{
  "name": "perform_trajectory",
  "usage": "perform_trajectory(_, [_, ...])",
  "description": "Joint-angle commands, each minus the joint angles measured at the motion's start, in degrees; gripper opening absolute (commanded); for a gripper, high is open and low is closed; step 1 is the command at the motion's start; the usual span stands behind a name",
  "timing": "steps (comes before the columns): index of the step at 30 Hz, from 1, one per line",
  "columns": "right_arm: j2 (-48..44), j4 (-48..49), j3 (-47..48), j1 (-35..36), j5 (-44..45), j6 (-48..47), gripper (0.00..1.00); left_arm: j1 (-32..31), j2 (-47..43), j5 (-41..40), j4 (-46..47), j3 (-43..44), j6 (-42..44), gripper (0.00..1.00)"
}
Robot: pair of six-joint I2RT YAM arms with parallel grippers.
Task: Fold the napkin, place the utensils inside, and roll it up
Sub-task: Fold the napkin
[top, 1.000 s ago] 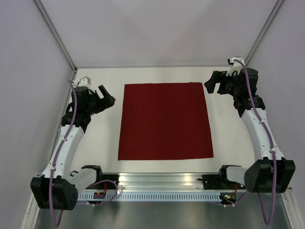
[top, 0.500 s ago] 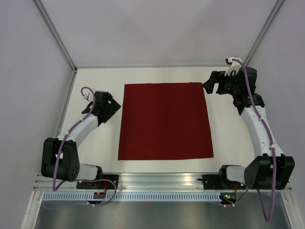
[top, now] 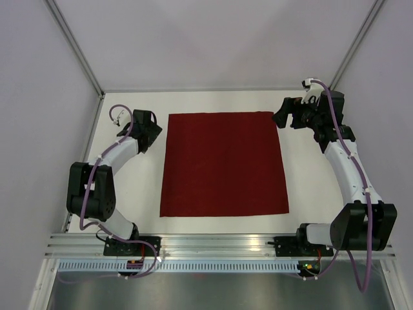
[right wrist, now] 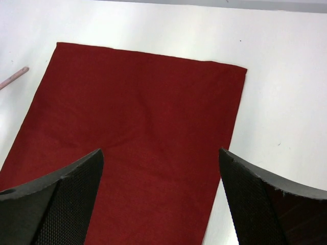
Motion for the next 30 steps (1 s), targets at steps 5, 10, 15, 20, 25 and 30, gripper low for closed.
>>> perform_trajectory(5, [2.08,-0.61,2.63,0.26,-1.9,0.32,0.98,-1.41,3.52,5.78,2.85,4.01,9.2,0.75])
perform_trajectory(10, [1.91,-1.93,4.03,0.26,0.11,-0.64,0.98,-16.48,5.55,4.05,-0.75,9.38,22.83,0.75])
perform_trajectory(15, [0.59,-5.34,6.75,0.35,5.21,-1.96,0.98,-31.9,8.62,0.7,-0.32,10.69,25.48,0.76])
perform_trajectory(20, [0.77,-9.05,11.33,0.26,5.13,-2.32,0.98,-46.93,16.7,-2.64,0.38,19.81,26.53,0.75])
perform_trajectory(25, [-0.81,-10.19,13.35,0.26,5.13,-1.62,0.98,-56.43,26.11,-1.77,1.35,28.79,28.81,0.74])
perform_trajectory(30, [-1.7,-10.54,14.14,0.26,4.69,-1.0,0.98,-63.63,33.23,-1.76,0.92,38.71,33.2,0.73])
